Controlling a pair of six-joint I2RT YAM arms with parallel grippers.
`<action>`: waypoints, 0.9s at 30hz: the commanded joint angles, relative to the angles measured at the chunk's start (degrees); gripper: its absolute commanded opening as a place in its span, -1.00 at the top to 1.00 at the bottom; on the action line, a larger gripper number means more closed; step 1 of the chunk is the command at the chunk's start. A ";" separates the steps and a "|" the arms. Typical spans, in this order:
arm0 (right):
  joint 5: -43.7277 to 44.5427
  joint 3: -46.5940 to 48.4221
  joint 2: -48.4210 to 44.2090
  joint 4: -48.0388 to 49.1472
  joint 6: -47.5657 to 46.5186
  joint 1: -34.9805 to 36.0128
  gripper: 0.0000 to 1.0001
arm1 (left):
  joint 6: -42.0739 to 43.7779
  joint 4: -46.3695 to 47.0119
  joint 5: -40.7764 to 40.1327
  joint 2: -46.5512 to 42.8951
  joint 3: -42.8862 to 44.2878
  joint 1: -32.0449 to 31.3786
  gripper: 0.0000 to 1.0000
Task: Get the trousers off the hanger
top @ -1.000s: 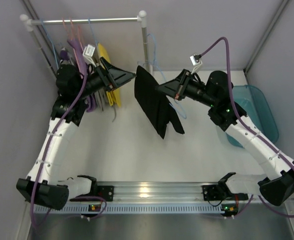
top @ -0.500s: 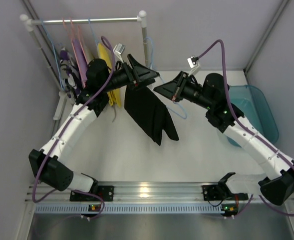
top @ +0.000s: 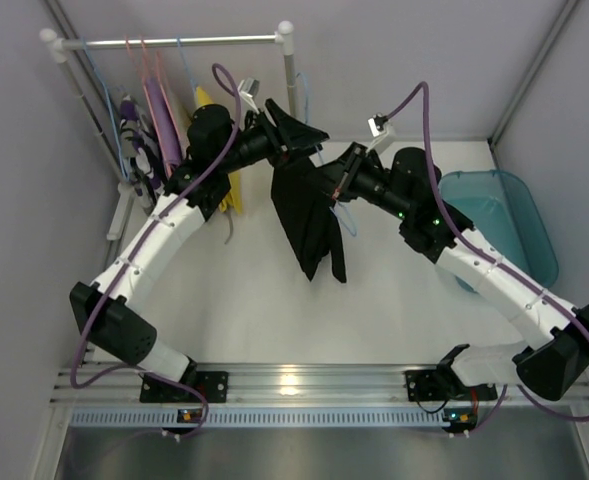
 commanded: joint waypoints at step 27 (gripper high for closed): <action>4.07 1.98 1.59 1.88 -8.98 4.52 0.61 | -10.14 7.71 1.70 0.78 2.40 -2.42 1.00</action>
